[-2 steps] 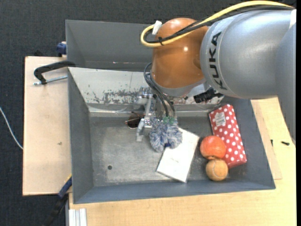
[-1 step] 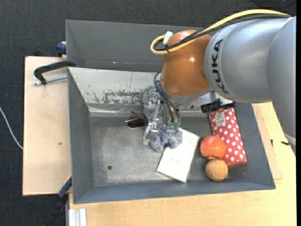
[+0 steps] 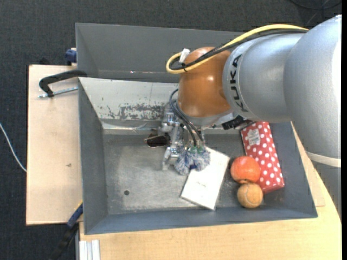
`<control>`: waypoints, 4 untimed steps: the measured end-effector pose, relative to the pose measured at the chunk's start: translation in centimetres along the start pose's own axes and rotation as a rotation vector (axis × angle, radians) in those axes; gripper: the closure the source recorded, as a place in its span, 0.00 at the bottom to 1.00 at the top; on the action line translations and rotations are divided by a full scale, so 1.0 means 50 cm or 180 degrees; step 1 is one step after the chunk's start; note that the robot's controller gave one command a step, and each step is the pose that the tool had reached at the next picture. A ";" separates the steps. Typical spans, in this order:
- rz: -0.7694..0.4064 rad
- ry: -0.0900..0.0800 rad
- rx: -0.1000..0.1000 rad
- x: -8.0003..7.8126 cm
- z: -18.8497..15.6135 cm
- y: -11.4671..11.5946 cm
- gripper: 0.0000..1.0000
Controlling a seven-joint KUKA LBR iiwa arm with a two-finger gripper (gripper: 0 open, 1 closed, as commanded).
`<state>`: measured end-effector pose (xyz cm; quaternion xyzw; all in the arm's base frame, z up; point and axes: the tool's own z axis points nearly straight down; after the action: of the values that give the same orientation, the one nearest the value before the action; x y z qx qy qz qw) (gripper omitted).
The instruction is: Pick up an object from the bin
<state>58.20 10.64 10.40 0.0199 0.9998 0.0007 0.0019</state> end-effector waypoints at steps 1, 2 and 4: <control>-0.0149 0.0001 -0.0003 -0.040 0.039 -0.016 1.00; -0.0149 0.0001 -0.0003 -0.040 0.039 -0.016 1.00; -0.0183 -0.0025 0.0003 -0.048 0.051 -0.023 1.00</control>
Offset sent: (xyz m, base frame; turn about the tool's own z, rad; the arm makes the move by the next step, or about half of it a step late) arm 0.0000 0.0000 0.0000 0.0000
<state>60.54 9.40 7.85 -0.0088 0.9999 0.0000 0.0058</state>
